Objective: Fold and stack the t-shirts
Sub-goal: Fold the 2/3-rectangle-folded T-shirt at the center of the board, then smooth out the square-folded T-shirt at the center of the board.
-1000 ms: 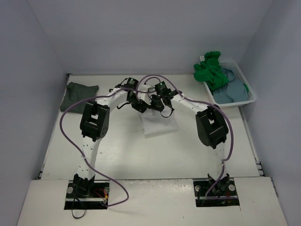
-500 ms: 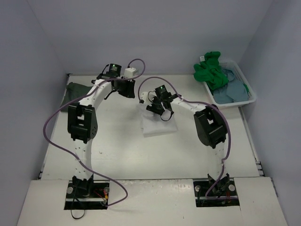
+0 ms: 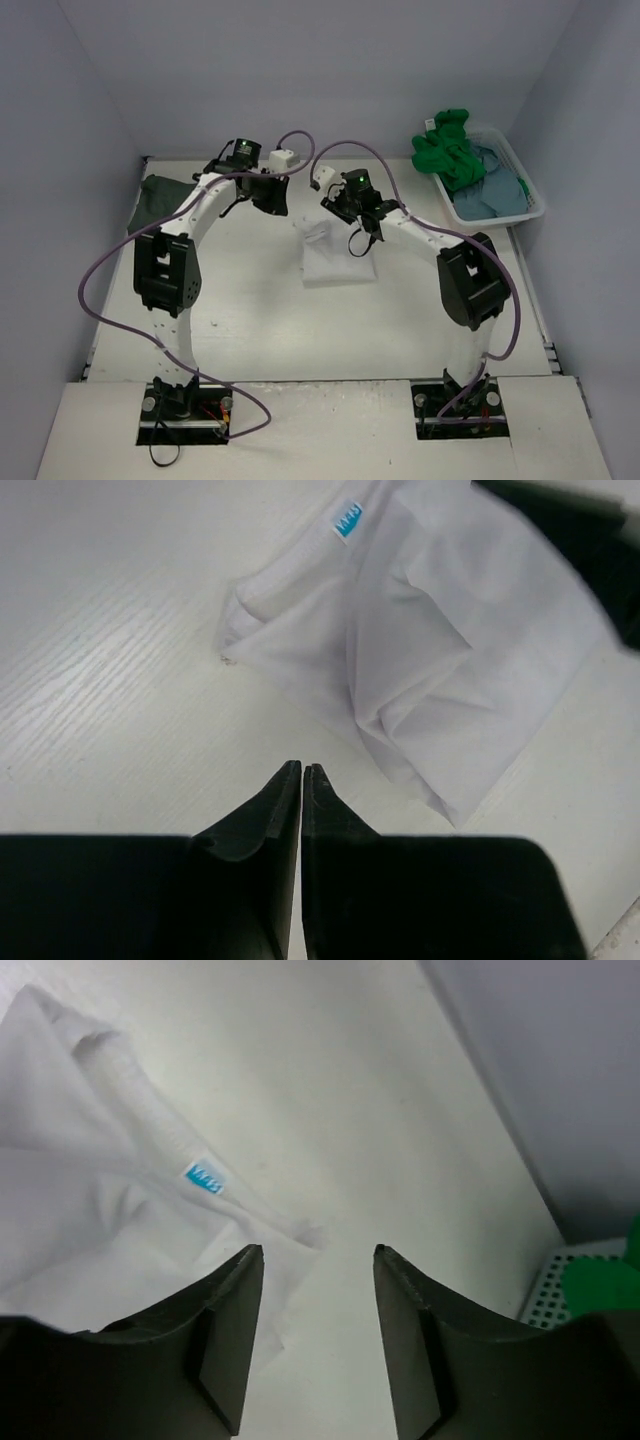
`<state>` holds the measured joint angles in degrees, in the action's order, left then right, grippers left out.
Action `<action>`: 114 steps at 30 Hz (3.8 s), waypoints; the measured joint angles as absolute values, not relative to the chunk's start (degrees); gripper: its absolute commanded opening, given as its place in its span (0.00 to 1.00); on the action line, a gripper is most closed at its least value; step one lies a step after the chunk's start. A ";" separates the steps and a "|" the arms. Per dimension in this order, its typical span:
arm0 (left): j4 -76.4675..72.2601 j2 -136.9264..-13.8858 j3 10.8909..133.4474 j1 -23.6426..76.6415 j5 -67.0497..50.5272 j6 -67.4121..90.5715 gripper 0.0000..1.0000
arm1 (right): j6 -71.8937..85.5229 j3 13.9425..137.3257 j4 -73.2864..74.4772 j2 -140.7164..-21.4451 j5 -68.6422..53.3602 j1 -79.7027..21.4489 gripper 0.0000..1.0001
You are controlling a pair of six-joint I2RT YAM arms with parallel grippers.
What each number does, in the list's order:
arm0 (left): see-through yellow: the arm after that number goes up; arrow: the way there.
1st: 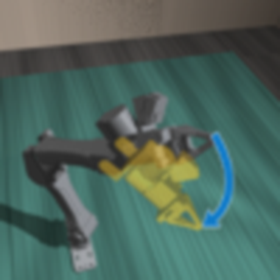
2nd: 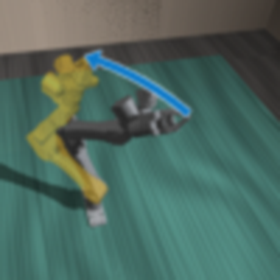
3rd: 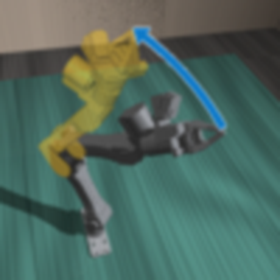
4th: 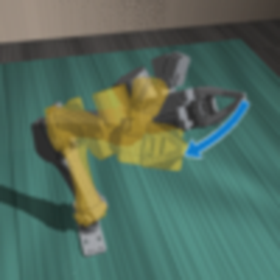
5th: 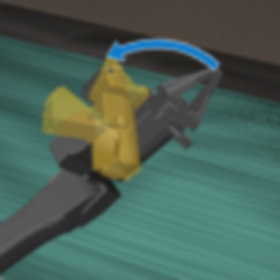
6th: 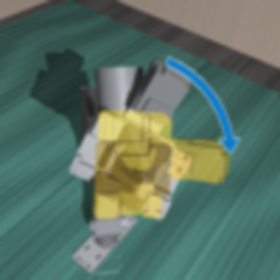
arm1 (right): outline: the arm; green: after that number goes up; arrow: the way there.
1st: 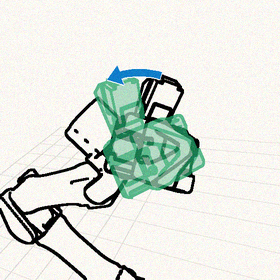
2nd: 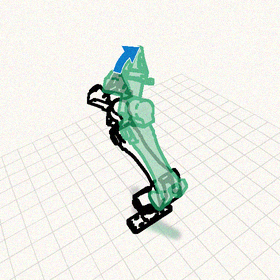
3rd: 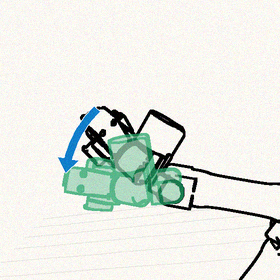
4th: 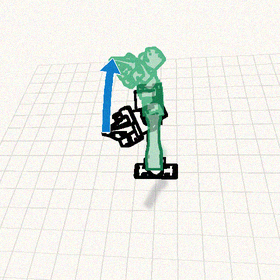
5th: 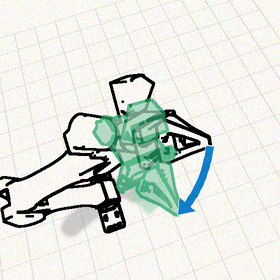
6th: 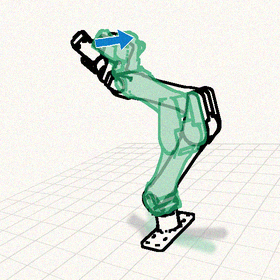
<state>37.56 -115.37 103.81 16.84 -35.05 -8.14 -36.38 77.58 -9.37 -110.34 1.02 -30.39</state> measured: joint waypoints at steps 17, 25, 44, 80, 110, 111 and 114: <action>24.53 -108.27 85.95 29.36 -37.39 -5.10 0.00 | -28.60 71.68 -3.68 -107.96 -15.57 -19.79 0.00; 14.44 -105.73 81.49 29.98 -31.57 -2.37 0.00 | -24.36 72.55 0.21 -113.69 -32.62 -11.97 0.00; 10.04 -107.63 81.80 34.52 -26.61 -2.15 0.00 | -18.74 79.02 2.39 -114.63 -52.82 -6.46 0.00; 4.54 -114.96 82.04 32.38 -20.43 -6.96 0.00 | -16.49 81.36 2.61 -121.78 -52.49 -9.85 0.00; 8.78 -118.34 89.69 25.15 -22.87 -5.93 0.19 | -19.99 80.23 9.34 -119.02 -45.84 -10.57 0.00; 9.56 -117.43 90.30 25.15 -22.94 -5.91 0.19 | -20.12 80.75 9.96 -118.48 -45.67 -10.72 0.00; 11.73 -114.59 92.97 24.75 -22.98 -5.98 0.19 | -20.34 82.26 11.09 -117.05 -45.19 -11.33 0.00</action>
